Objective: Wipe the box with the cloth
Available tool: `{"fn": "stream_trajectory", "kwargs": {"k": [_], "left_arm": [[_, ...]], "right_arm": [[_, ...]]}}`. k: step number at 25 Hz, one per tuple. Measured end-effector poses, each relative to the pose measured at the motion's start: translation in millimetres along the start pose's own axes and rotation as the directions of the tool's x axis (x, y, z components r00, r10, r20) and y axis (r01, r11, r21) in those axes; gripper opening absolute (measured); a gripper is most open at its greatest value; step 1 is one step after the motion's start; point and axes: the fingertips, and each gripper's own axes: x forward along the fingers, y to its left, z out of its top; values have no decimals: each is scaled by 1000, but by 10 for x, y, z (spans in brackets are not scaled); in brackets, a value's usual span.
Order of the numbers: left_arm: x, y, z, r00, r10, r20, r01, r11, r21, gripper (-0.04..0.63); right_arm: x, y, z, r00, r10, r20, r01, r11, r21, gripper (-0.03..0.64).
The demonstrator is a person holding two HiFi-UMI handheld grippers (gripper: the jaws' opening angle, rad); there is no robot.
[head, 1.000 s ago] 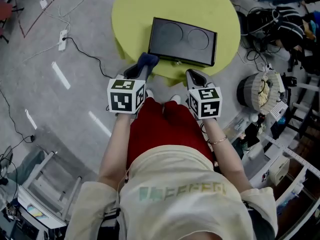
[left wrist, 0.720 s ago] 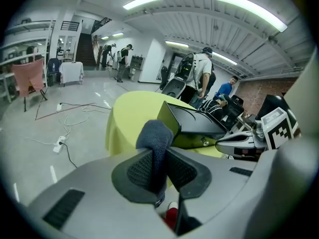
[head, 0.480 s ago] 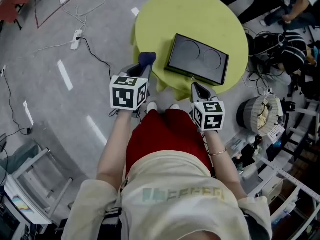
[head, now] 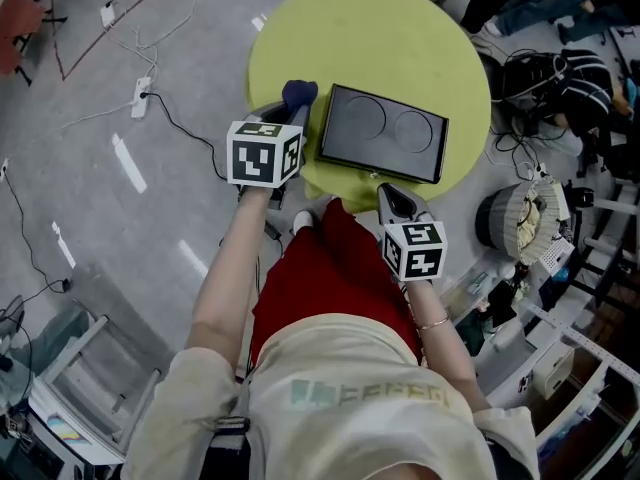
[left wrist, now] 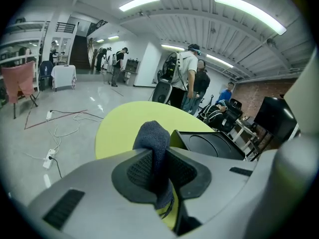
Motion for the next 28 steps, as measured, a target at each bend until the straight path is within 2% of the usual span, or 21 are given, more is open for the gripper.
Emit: {"fn": "stream_trajectory", "kwargs": {"k": [7, 13, 21, 28], "left_arm": [[453, -66, 266, 999, -34, -14, 35, 999, 22, 64], [571, -198, 256, 998, -62, -28, 63, 997, 35, 64], [398, -270, 142, 995, -93, -35, 94, 995, 29, 64], [73, -372, -177, 991, -121, -51, 122, 992, 21, 64]], "right_arm": [[83, -125, 33, 1000, 13, -19, -13, 1000, 29, 38], [163, -184, 60, 999, 33, -31, -32, 999, 26, 38], [184, -154, -11, 998, 38, -47, -37, 999, 18, 38], [95, 1, -147, 998, 36, -43, -35, 999, 9, 38]]}}
